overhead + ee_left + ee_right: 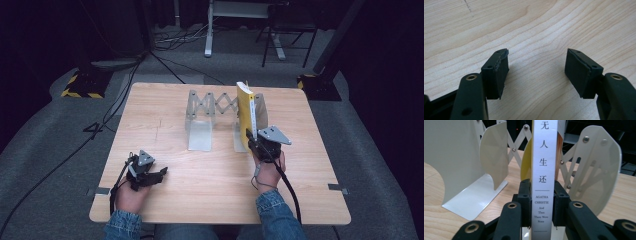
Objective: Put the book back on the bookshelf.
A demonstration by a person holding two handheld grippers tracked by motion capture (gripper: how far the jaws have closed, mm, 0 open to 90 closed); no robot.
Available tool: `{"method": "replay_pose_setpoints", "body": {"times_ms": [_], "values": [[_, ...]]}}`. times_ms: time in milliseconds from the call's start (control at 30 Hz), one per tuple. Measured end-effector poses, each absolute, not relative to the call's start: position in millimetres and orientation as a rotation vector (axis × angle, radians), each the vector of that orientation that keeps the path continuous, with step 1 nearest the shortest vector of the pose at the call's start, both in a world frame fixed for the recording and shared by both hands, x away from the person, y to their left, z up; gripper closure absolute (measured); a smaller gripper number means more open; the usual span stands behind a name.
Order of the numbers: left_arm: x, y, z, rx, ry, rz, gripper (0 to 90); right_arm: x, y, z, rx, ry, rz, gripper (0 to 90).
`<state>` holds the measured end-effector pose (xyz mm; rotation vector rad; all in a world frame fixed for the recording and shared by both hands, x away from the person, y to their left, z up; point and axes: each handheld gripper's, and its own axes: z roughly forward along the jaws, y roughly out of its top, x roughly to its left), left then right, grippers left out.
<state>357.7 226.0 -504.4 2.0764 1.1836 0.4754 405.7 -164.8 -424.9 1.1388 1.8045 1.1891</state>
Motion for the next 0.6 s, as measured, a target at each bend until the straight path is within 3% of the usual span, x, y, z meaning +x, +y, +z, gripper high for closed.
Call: {"method": "replay_pose_setpoints", "body": {"times_ms": [600], "values": [[358, 226, -504, 2.081, 1.181, 0.472, 36.1, 400, -156, -438, 1.146, 1.877, 1.176, 69.8]]}}
